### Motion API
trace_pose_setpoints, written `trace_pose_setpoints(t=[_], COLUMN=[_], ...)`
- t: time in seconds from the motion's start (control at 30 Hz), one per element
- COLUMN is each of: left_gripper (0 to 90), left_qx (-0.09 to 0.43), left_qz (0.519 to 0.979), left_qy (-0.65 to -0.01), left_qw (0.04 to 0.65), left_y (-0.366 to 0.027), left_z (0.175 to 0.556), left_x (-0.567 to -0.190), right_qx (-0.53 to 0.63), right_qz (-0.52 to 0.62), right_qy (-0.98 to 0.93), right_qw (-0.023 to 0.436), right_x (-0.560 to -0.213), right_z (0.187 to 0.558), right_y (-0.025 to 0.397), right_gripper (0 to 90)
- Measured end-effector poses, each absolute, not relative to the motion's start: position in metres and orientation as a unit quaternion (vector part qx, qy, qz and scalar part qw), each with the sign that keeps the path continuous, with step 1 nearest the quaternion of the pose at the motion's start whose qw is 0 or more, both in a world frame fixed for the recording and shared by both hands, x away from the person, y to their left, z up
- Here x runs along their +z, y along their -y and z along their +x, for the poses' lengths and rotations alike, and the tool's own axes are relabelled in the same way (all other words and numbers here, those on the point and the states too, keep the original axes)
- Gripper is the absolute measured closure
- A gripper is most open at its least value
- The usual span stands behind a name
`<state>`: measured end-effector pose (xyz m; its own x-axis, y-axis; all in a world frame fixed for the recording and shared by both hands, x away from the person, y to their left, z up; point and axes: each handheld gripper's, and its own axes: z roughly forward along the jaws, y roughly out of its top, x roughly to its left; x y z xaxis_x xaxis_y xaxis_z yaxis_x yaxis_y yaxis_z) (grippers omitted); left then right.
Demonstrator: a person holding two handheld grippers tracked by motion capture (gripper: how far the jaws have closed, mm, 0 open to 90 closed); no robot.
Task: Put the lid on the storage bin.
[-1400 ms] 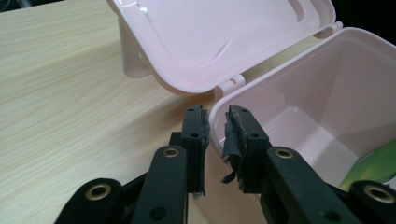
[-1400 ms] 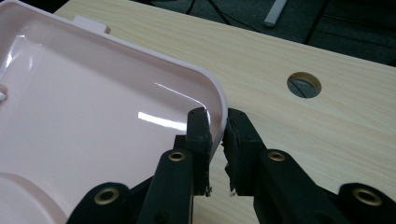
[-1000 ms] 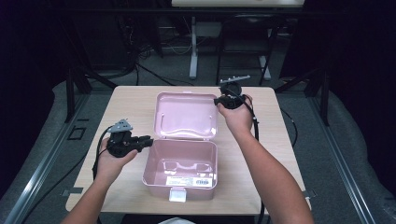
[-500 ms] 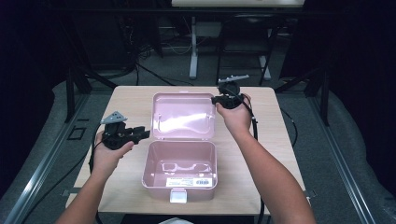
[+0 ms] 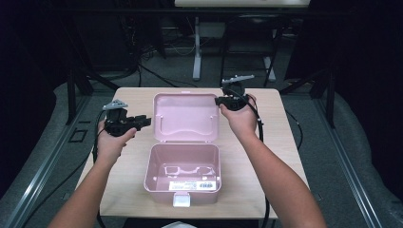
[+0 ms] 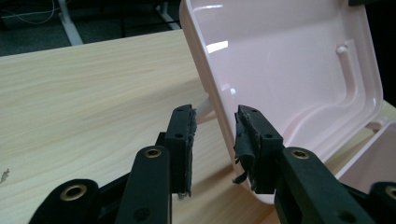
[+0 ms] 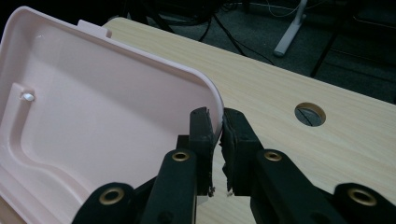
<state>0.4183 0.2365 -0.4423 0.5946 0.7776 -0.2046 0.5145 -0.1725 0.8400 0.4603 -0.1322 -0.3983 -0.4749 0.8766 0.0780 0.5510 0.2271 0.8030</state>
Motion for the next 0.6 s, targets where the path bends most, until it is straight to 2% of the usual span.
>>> trace_pose_setpoints(t=[0.33,0.6], left_gripper=[67.2,71.4], left_qx=[0.154,0.134], left_qz=[0.752,0.746], left_qy=[-0.423,-0.436], left_qw=[0.481,0.485], left_y=[-0.223,-0.215], left_z=[0.428,0.440], left_x=[-0.430,-0.435], right_qx=[0.411,0.418], right_qz=[0.469,0.462], right_qy=[-0.755,-0.754], right_qw=[0.204,0.207], right_x=[-0.396,-0.394], right_z=[0.457,0.453], right_y=[0.132,0.134], right_gripper=[82.9,83.1])
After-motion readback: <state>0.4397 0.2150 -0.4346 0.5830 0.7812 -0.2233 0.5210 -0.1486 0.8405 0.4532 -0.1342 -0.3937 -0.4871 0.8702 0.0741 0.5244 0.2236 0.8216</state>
